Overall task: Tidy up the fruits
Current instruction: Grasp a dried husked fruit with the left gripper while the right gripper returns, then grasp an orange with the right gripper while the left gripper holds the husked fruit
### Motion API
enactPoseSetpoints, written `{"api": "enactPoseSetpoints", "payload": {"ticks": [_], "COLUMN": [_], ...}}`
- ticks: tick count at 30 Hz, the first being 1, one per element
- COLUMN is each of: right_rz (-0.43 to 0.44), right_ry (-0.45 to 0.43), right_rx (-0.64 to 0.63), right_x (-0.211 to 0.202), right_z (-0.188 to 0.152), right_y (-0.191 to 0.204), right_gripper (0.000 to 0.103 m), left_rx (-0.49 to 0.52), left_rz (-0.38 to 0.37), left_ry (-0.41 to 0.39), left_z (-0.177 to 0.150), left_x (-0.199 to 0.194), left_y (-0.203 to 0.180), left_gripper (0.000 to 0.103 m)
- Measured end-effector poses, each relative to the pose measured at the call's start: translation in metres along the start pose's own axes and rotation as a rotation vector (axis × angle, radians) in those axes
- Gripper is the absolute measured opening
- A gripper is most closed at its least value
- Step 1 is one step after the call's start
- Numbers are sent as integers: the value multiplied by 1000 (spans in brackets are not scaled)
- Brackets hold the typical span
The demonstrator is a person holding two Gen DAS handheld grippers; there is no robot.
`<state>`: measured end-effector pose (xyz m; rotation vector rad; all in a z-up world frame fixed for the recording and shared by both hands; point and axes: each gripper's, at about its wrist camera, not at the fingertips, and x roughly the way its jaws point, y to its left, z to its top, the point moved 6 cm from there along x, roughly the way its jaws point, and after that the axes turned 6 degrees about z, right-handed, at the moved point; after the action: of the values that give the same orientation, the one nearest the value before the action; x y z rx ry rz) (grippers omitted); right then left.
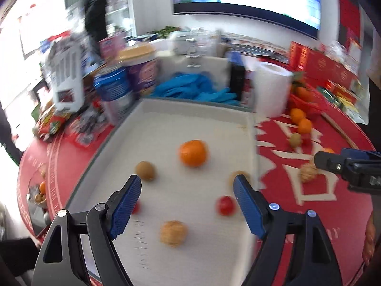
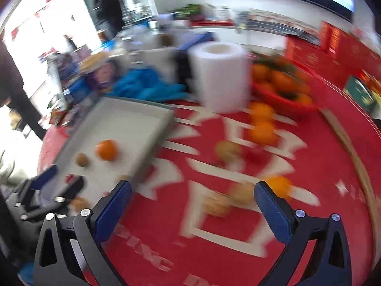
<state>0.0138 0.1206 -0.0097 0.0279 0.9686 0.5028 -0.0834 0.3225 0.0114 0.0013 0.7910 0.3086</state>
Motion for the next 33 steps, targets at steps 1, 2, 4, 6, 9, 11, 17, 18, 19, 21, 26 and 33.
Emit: {"api": "enactPoseSetpoints", "payload": {"ticks": [1,2,4,6,9,11,17,18,19,21,26,33], "right_rz": [-26,-48,-91,-131,-175,-205,-206,-204,-203,-199,-191,-184], "right_ry": [-5,-3,18,37,69,58,28,24,20,16,9,10], "right_rx": [29,50,79,94,93,59,-4,-6,-10,-14,-28,-39], "right_x": [-5,-8,-11,-13,-13,-18,-25,-27,-28,-25,-23,-16], "right_z": [-6,-11,-23,-36,-54,-61,-69,-71,-71,-72,-71,-65], "right_y": [-18,-33,-58,-78,-100,-106,-101,-104,-104,-104,-105,-105], "right_gripper": [103,103,103,103,103,103,103,103,103,103,103,103], "left_rx": [21,49,90,133,186,208,230,232,234,238,223,219], "left_rz": [-13,-33,-70,-112,-135,-136,-114,-110,-106,-105,-105,-150], "left_ry": [-4,-9,-8,2,23,42,91,97,103,108,103,109], "left_z": [0,0,-1,-4,-8,-9,-8,-9,-9,-9,-2,-4], "left_x": [-2,-6,-11,-12,-8,0,26,29,33,37,46,40], "left_y": [-9,-22,-44,-69,-103,-121,-152,-154,-156,-159,-166,-169], "left_gripper": [82,83,83,83,82,82,82,82,82,82,79,27]}}
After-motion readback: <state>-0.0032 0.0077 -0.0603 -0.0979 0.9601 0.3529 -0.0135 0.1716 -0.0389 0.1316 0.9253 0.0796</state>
